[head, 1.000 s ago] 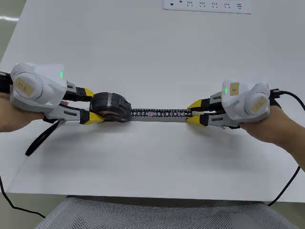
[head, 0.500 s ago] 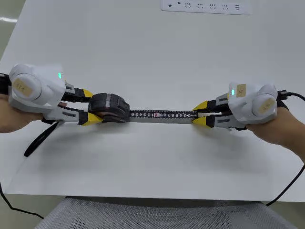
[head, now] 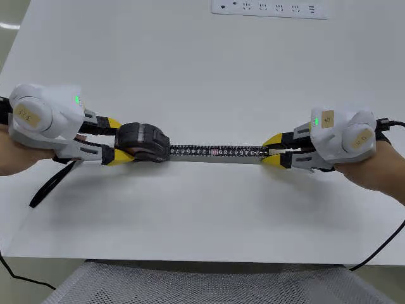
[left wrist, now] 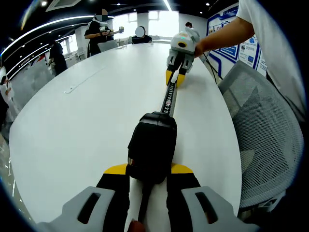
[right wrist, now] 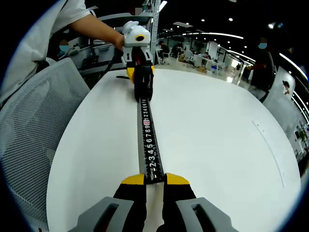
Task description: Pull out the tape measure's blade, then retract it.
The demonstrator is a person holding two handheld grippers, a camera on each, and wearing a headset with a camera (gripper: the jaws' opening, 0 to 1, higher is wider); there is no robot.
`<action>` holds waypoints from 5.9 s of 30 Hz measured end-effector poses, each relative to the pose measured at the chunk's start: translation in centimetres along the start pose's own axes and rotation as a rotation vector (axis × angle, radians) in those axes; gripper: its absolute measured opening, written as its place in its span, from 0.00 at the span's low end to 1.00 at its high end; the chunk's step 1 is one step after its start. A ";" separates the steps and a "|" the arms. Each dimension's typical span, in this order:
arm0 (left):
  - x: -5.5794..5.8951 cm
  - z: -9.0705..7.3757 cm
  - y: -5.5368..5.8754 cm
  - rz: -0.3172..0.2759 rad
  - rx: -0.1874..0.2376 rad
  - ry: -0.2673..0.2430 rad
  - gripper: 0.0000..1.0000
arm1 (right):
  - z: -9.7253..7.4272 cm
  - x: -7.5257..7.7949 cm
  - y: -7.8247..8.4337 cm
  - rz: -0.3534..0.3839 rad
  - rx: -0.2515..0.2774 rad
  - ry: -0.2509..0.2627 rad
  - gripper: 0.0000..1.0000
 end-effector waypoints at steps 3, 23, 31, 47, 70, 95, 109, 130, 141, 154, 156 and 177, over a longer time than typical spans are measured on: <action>0.0 0.0 0.0 0.000 0.001 0.000 0.23 | -0.3 0.0 0.3 0.002 -0.006 0.001 0.08; 0.0 0.1 -0.1 0.009 -0.008 0.004 0.23 | -1.6 -0.1 2.1 0.016 -0.034 0.004 0.08; 0.0 0.1 -0.1 0.005 -0.007 0.003 0.23 | -2.2 -0.1 3.1 0.021 -0.055 0.010 0.08; 0.0 0.1 -0.2 0.005 -0.009 0.001 0.23 | -3.4 -0.1 4.2 0.037 -0.068 0.016 0.08; 0.3 0.2 -0.4 -0.040 -0.010 -0.021 0.26 | -3.4 0.0 4.0 0.060 -0.093 0.000 0.11; 0.8 -0.6 -0.1 -0.147 0.006 -0.040 0.46 | -3.7 -0.2 3.3 0.181 -0.044 0.010 0.26; 2.2 -3.0 0.4 -0.271 0.082 -0.164 0.58 | -5.4 -1.6 2.7 0.300 0.007 0.092 0.47; 5.7 -4.7 1.0 -0.401 0.174 -0.287 0.72 | -7.2 -4.9 2.7 0.400 0.040 0.197 0.66; 7.7 -5.3 2.0 -0.457 0.208 -0.336 0.77 | -8.0 -6.6 2.6 0.445 0.068 0.237 0.73; 9.8 -5.7 2.2 -0.502 0.223 -0.383 0.82 | -9.2 -8.6 2.9 0.483 0.097 0.282 0.76; 10.1 -5.8 2.3 -0.516 0.226 -0.382 0.82 | -9.5 -8.9 2.9 0.486 0.099 0.294 0.77; 11.9 -5.7 3.0 -0.559 0.235 -0.383 0.83 | -9.2 -10.7 3.5 0.535 0.132 0.315 0.81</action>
Point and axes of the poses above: the centre of the closed fingertips' face, and the gripper's own axes: z roughly forward along the fingers, x roughly to its right, y roughly out of its underside, the point moved 9 cm from there along -z, roughly backward along the fingers, and after that the axes turned 6 degrees about -x, right-handed, at the moved point
